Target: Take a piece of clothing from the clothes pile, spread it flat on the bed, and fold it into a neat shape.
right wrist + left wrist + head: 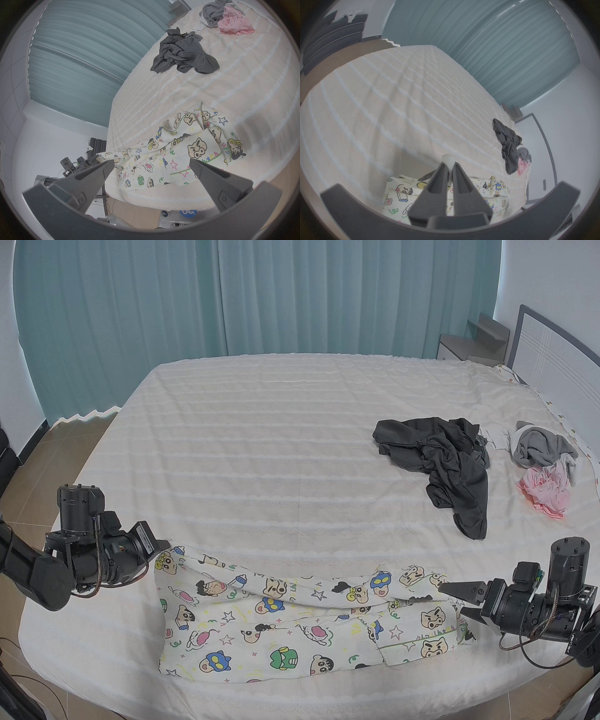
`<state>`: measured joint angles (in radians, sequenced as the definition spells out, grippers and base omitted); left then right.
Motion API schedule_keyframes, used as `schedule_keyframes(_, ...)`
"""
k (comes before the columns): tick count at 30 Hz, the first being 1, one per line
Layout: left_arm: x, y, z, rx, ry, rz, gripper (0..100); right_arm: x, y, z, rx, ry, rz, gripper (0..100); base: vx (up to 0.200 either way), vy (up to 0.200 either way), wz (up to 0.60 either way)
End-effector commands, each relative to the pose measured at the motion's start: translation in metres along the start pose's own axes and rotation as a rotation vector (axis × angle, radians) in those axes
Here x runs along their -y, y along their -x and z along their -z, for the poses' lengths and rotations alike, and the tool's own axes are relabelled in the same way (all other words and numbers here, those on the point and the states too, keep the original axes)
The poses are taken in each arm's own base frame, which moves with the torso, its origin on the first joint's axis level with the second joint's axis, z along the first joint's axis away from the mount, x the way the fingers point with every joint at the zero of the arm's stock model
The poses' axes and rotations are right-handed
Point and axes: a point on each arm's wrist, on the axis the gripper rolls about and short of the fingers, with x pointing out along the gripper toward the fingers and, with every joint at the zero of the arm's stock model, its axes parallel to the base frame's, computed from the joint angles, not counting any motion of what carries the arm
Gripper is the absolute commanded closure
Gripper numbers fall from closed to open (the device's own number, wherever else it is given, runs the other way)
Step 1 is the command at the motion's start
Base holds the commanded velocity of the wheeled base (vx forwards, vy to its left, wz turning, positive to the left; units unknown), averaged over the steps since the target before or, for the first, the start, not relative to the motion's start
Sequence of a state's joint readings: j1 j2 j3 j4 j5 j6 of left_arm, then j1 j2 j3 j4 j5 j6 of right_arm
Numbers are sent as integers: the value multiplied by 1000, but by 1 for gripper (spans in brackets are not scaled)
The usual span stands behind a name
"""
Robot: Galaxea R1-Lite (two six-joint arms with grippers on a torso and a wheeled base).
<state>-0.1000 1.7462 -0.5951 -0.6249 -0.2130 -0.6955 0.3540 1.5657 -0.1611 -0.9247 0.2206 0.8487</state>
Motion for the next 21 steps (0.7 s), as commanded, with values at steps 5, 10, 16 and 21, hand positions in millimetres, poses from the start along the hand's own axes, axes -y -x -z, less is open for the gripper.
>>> schedule_keyframes(5,-17,8,20,-56,-130,-20,100,0,-1,0,-4,-1,1,0,0,0,0)
schedule_keyframes(10,-28,13,30,-90,-201,-54,100,0,-1,0,-4,-1,1,0,0,0,0)
schedule_keyframes(16,-43,21,49,-173,-262,-78,100,1,-2,1,-9,-1,7,0,0,0,0)
schedule_keyframes(21,-50,20,59,-225,-289,-93,100,1,-2,1,-12,-1,8,0,0,0,0)
